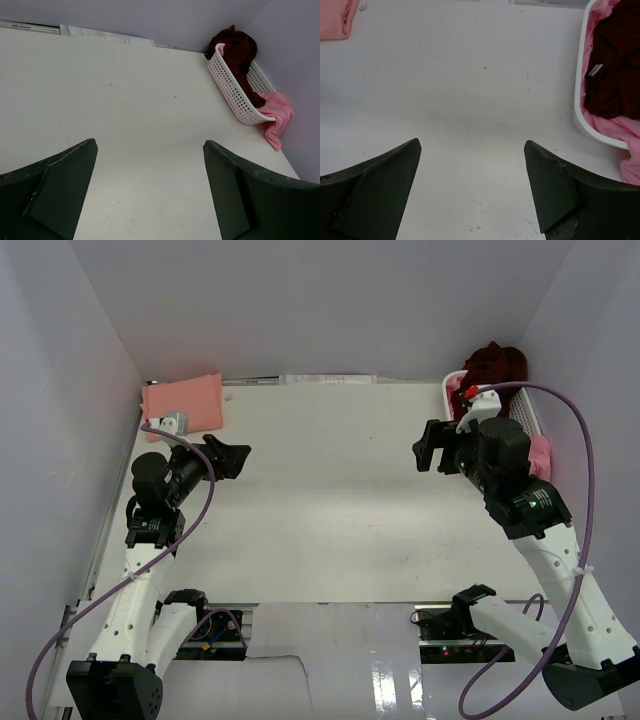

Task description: Fold and stack the t-shirts

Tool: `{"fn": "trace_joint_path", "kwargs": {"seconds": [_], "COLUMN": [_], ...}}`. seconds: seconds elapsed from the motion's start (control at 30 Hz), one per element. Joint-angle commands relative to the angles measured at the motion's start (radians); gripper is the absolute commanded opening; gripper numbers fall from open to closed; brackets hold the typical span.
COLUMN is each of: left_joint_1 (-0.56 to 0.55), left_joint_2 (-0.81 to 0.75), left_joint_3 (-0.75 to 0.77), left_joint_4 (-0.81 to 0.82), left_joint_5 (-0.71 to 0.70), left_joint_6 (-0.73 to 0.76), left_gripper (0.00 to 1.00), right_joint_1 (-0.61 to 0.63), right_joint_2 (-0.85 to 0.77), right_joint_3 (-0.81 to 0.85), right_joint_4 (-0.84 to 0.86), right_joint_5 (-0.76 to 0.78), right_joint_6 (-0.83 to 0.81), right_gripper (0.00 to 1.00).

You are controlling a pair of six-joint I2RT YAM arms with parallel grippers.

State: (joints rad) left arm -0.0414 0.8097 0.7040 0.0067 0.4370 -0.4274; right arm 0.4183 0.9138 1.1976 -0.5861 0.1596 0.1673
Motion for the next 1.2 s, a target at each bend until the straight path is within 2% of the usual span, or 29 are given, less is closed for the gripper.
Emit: {"fn": "trace_joint_path", "kwargs": {"seconds": [0.0, 0.13, 0.3, 0.4, 0.47, 0.63, 0.73, 0.83, 0.9, 0.93, 1.07, 1.13, 1.17], "left_joint_1": [-0.002, -0.003, -0.002, -0.002, -0.002, -0.002, -0.002, 0.0, 0.0, -0.002, 0.0, -0.002, -0.002], "left_joint_2": [-0.009, -0.001, -0.006, -0.009, -0.004, -0.001, -0.021, -0.03, -0.032, -0.032, -0.033, -0.035, -0.038], "left_joint_3": [0.012, 0.015, 0.015, 0.014, 0.015, 0.026, 0.023, 0.023, 0.022, 0.023, 0.025, 0.025, 0.025], "left_joint_4": [0.001, -0.001, -0.001, -0.001, -0.001, -0.001, -0.001, -0.029, -0.03, -0.027, -0.027, -0.028, -0.028], "left_joint_5": [0.002, 0.002, 0.009, 0.011, 0.008, 0.003, -0.006, -0.015, -0.008, -0.004, 0.003, 0.002, 0.002], "left_joint_6": [-0.001, -0.001, -0.004, -0.005, -0.004, -0.001, 0.003, 0.003, 0.001, -0.002, -0.005, -0.004, -0.004], "left_gripper": [0.98, 0.98, 0.98, 0.98, 0.98, 0.98, 0.98, 0.98, 0.98, 0.98, 0.98, 0.98, 0.98], "right_joint_1": [-0.004, -0.004, -0.004, -0.006, -0.024, -0.097, -0.172, -0.274, -0.317, -0.349, -0.386, -0.395, -0.398], "right_joint_2": [-0.016, -0.009, 0.051, 0.137, 0.255, 0.477, 0.593, 0.7, 0.753, 0.769, 0.876, 0.919, 0.963], "right_joint_3": [0.016, 0.054, 0.094, 0.079, 0.114, 0.18, 0.24, 0.316, 0.355, 0.365, 0.431, 0.482, 0.5], "right_joint_4": [0.023, 0.009, -0.035, -0.04, -0.093, -0.1, -0.08, -0.078, -0.063, -0.055, -0.034, -0.032, -0.034], "right_joint_5": [0.044, 0.066, 0.164, 0.233, 0.352, 0.442, 0.422, 0.35, 0.31, 0.299, 0.319, 0.334, 0.339], "right_joint_6": [0.012, 0.014, 0.067, 0.057, 0.083, 0.162, 0.172, 0.199, 0.213, 0.218, 0.245, 0.25, 0.253], "right_gripper": [0.9, 0.9, 0.9, 0.9, 0.9, 0.9, 0.9, 1.0, 1.0, 0.95, 0.87, 0.74, 0.71]}}
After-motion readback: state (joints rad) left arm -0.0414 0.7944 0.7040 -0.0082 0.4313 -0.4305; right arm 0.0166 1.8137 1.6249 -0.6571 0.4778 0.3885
